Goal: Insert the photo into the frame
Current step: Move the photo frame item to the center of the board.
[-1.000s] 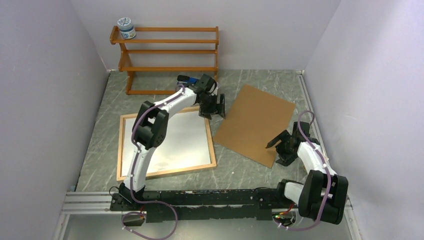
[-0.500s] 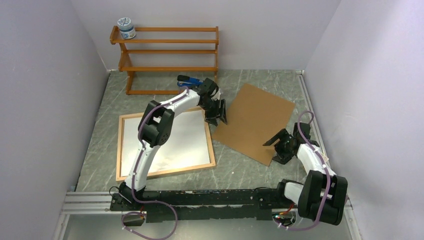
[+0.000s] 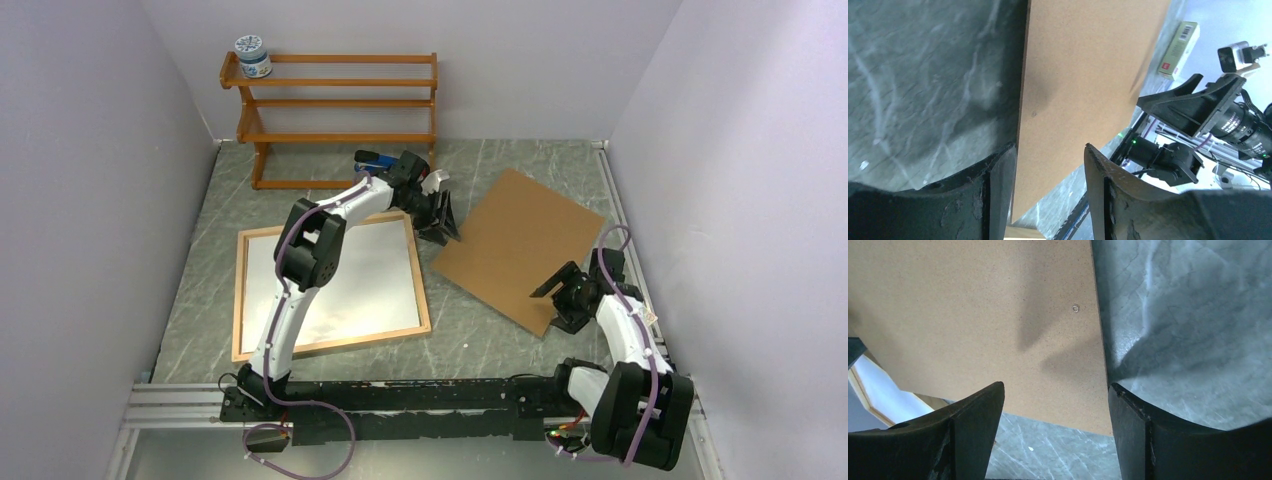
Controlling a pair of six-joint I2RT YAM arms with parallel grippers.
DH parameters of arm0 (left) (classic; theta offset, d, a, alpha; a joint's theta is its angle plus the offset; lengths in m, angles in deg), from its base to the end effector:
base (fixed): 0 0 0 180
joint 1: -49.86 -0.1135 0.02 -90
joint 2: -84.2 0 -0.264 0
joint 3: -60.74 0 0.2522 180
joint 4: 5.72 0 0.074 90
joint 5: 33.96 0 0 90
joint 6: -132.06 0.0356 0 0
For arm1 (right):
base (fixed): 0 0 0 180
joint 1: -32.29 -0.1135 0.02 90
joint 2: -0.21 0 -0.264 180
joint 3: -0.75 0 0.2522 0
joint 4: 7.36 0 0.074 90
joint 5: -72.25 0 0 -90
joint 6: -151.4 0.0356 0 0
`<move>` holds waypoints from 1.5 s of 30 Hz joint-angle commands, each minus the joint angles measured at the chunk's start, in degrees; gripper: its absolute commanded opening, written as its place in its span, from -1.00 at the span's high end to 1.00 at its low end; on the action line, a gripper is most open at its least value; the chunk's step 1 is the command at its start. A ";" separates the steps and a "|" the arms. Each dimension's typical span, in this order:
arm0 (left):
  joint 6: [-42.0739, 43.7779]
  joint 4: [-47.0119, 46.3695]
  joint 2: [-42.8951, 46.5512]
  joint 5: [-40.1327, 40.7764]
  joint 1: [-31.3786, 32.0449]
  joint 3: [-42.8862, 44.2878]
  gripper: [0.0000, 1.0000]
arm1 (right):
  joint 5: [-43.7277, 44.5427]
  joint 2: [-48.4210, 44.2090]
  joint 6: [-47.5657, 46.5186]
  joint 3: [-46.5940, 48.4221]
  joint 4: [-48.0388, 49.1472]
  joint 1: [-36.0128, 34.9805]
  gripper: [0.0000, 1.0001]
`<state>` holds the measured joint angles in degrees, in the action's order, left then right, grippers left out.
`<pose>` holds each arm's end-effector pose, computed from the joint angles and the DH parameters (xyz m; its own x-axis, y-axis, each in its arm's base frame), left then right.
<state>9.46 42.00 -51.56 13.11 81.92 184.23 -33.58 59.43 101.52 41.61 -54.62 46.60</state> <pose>0.4156 -0.2889 0.1574 -0.9832 0.1503 -0.1036 0.1752 0.6181 -0.7663 0.1661 -0.0323 0.1623 -0.5920 0.7908 -0.1556 0.6671 0.5891 0.4560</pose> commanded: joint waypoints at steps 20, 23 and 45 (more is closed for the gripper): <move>1.30 3.25 16.64 8.41 2.00 -13.92 -0.05 | -17.21 -0.77 9.48 -0.59 10.54 -6.05 -0.54; 1.70 3.69 18.56 13.64 1.51 -17.50 -0.06 | -16.47 0.76 12.65 -1.50 14.60 -10.17 -0.54; 5.13 6.21 23.94 18.55 -8.16 -23.75 -0.49 | 17.68 6.12 -6.15 14.46 -5.57 -19.40 -0.80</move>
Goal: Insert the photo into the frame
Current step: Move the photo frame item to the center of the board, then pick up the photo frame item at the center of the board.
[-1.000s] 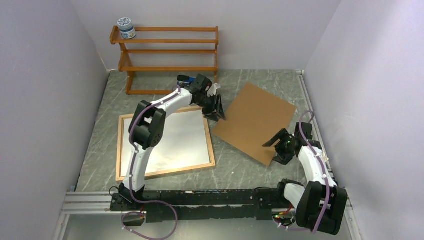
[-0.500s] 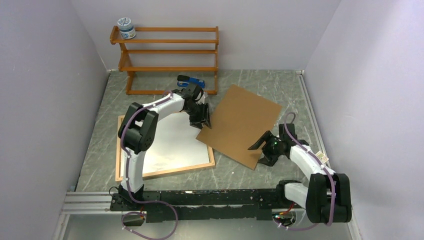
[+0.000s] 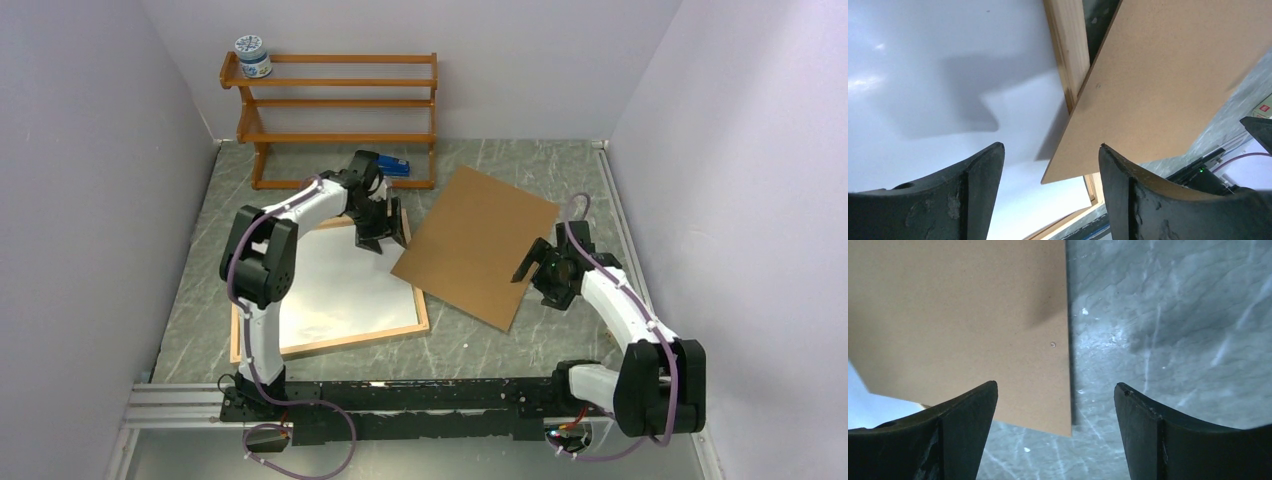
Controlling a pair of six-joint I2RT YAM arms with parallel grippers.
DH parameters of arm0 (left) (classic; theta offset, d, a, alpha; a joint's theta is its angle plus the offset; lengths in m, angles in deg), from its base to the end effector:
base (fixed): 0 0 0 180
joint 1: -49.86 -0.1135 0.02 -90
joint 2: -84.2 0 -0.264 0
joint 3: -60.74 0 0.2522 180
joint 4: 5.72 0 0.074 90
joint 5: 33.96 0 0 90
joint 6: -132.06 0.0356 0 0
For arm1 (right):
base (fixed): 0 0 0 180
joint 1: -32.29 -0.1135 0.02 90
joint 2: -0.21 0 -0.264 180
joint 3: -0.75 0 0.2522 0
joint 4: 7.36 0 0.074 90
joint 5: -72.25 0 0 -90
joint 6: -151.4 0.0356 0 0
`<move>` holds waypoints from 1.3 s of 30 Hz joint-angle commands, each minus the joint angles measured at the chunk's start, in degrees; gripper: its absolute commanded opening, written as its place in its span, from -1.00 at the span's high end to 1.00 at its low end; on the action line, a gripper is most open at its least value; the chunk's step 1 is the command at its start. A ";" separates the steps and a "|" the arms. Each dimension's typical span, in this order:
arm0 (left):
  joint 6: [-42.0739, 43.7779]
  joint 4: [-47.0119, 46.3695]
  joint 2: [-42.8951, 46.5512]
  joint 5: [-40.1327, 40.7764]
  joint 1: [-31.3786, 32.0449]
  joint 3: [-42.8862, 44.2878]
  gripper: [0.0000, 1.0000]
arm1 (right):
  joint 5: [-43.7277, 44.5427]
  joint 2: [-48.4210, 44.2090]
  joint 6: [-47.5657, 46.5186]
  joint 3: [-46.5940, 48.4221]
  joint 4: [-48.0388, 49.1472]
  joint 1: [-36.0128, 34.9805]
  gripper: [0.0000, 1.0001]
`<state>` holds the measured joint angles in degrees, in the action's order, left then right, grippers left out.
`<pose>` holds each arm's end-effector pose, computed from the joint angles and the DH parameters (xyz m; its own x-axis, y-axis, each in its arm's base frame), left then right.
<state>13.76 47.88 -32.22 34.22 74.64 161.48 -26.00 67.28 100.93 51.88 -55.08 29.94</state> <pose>0.3741 -0.1873 0.1816 -0.9888 -0.0283 -0.1467 0.0451 0.8795 -0.4738 0.2077 0.0136 0.1895 -0.7569 0.5994 -0.2604 0.4896 0.7840 0.3816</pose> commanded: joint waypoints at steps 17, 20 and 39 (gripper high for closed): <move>-7.82 -12.52 8.65 -14.37 -0.96 -16.05 0.02 | 18.17 4.00 -5.08 11.68 -1.81 -27.32 -0.63; -9.03 -16.90 8.34 -15.44 -1.64 -17.98 0.04 | 16.60 4.04 -3.71 10.93 -0.27 -28.09 -0.63; -16.47 -31.41 9.36 -31.02 -6.42 -22.99 0.95 | 19.34 5.97 -8.74 14.29 0.73 -31.65 -0.61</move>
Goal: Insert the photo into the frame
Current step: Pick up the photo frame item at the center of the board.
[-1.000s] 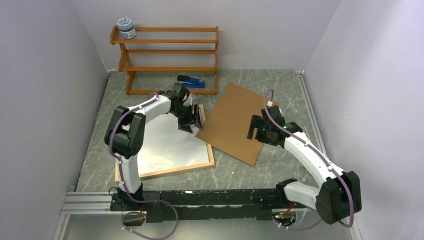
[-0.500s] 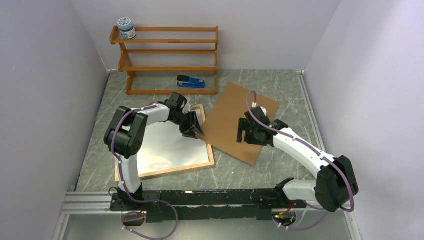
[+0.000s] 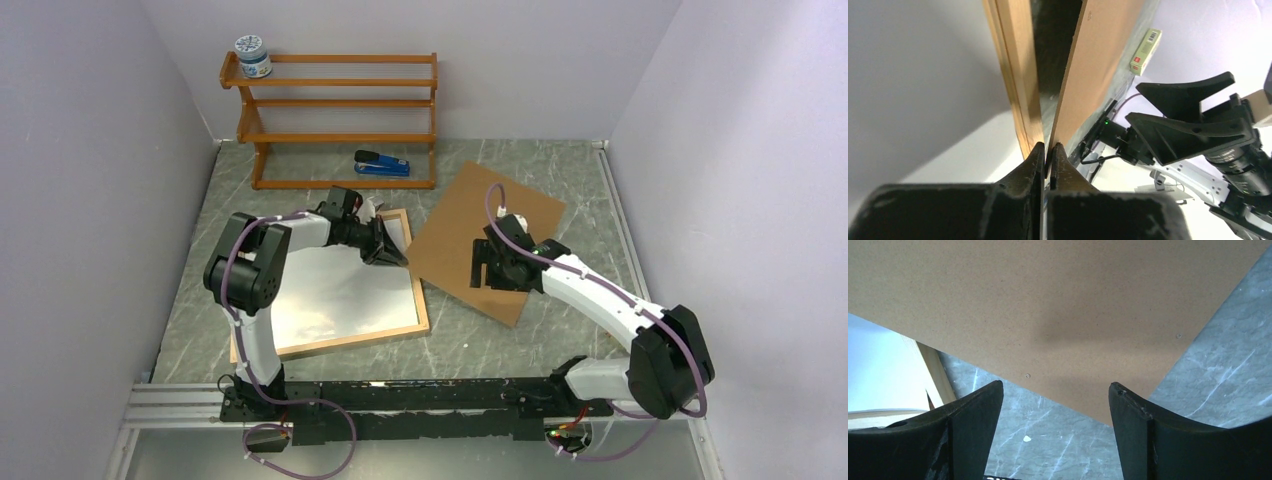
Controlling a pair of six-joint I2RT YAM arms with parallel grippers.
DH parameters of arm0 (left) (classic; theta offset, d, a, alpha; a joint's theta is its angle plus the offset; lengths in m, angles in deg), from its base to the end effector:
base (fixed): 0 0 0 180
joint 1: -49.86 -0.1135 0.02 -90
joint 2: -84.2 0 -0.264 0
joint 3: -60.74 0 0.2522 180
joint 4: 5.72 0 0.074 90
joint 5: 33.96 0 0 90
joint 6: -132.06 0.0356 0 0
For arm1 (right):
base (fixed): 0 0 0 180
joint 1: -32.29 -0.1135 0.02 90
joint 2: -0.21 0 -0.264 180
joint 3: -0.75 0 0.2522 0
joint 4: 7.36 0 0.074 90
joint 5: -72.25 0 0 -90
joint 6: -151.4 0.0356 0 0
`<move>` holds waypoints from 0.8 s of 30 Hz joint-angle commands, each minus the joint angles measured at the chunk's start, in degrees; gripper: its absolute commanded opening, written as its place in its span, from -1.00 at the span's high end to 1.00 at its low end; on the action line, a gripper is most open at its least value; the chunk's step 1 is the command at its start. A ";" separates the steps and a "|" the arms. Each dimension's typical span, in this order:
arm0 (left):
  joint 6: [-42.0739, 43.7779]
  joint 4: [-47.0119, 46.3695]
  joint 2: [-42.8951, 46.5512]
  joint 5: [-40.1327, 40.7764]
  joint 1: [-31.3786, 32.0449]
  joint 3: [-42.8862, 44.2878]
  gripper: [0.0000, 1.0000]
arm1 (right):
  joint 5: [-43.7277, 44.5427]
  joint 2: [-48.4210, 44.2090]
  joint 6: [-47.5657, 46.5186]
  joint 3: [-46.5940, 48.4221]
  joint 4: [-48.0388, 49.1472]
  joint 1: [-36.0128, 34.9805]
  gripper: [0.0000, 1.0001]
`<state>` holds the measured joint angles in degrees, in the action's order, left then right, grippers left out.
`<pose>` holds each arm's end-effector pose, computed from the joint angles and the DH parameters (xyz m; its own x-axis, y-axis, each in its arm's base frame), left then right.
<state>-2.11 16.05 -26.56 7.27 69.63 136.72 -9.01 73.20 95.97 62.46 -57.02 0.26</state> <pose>0.3433 -0.1518 0.1352 -0.9904 -0.1320 0.0419 -0.1074 0.5410 -0.8342 0.2090 0.1244 0.2212 -0.8721 0.1159 -0.4753 0.0404 0.9853 0.1662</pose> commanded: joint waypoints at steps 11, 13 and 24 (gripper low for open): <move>-0.41 17.70 5.08 -7.77 -2.18 14.28 0.95 | 19.15 5.52 -21.71 14.12 1.04 -17.80 -0.75; -0.39 20.12 5.13 -8.37 -2.35 16.47 0.95 | 22.13 7.61 -23.77 15.18 0.91 -21.47 -0.75; 0.44 29.07 6.03 -9.42 -4.24 22.93 0.95 | 48.03 17.70 -30.40 16.65 1.16 -28.15 -0.49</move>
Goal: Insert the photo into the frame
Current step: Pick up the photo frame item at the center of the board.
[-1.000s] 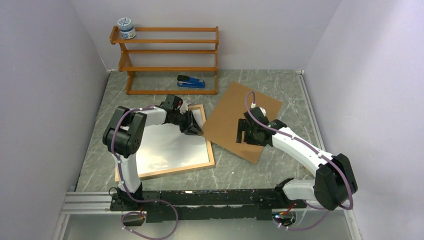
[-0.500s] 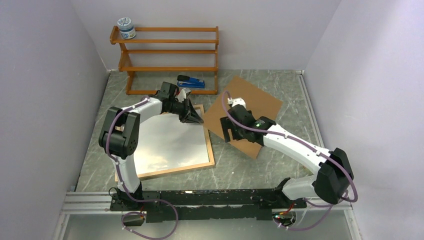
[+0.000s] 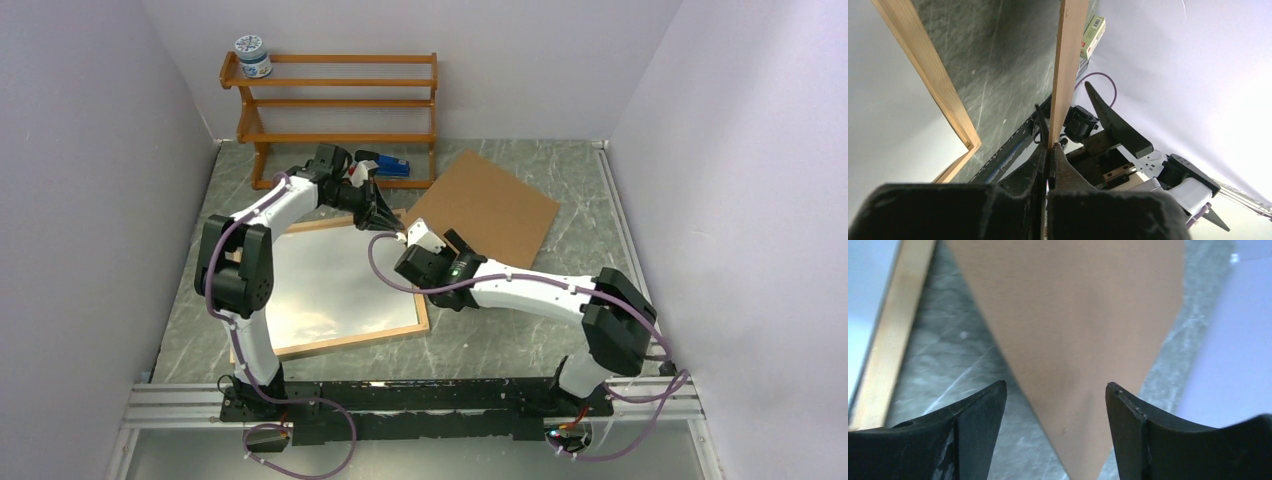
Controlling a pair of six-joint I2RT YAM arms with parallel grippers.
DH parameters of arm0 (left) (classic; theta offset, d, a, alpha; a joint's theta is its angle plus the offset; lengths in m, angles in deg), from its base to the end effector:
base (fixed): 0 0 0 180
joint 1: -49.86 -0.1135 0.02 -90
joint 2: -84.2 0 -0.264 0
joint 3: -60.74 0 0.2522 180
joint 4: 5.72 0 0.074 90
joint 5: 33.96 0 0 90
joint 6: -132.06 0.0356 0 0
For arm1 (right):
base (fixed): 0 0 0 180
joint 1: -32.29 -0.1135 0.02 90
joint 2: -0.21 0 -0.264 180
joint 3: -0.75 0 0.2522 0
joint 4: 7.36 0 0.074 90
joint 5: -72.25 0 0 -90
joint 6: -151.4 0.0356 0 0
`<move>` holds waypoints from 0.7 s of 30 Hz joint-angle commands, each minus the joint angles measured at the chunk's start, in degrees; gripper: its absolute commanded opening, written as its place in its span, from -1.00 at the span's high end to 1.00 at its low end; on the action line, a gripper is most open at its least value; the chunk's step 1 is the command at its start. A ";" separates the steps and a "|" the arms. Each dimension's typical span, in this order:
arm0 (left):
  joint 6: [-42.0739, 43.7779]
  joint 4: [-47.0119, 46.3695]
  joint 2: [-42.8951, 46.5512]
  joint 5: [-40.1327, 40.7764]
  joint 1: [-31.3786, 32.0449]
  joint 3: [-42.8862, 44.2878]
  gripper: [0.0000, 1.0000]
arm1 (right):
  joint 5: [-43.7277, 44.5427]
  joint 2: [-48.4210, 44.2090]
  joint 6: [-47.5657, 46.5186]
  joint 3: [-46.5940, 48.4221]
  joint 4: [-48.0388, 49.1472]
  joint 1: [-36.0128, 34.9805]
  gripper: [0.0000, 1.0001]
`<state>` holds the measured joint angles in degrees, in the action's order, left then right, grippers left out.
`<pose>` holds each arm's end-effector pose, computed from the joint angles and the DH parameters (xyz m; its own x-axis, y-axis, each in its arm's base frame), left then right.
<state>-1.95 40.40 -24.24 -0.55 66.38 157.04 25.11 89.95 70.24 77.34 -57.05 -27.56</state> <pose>0.3744 -0.1420 0.2313 -0.9877 -0.1061 0.1149 -0.1511 0.4579 -0.8761 0.1767 0.2560 0.2311 -0.5150 -0.6624 -0.5441 -0.4035 0.7473 -0.5279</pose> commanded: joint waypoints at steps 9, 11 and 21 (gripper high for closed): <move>0.40 5.78 3.99 -2.37 -1.32 3.72 0.95 | 18.70 2.64 -17.34 1.68 11.53 -1.09 0.05; -0.11 4.73 4.57 -2.60 -1.39 3.27 0.95 | 18.75 2.68 -19.26 1.48 13.27 -1.50 0.28; -1.41 3.84 6.32 -3.10 -1.40 5.70 0.49 | 18.68 -2.90 -23.94 -0.04 15.19 -2.87 1.00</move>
<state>-3.81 44.29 -21.66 -2.24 64.72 160.12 42.50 92.44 45.65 76.49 -46.05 -30.49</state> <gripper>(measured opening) 0.143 0.026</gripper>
